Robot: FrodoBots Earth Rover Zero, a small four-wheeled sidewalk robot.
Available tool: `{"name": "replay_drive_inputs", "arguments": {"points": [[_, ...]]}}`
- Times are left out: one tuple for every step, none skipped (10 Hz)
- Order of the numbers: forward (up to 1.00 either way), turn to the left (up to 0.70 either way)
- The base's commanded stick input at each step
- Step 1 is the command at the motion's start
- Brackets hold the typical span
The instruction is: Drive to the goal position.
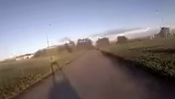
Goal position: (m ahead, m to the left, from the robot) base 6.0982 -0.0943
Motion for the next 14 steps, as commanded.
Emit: {"name": "replay_drive_inputs", "arguments": {"points": [[0.70, 0.00], [0.70, 0.00], [0.70, 0.00], [0.70, 0.00], [0.70, 0.00], [0.70, 0.00], [0.70, 0.00], [0.70, 0.00], [0.70, 0.00], [0.70, 0.00], [0.70, 0.00], [0.70, 0.00], [0.70, 0.00], [0.70, 0.00]]}}
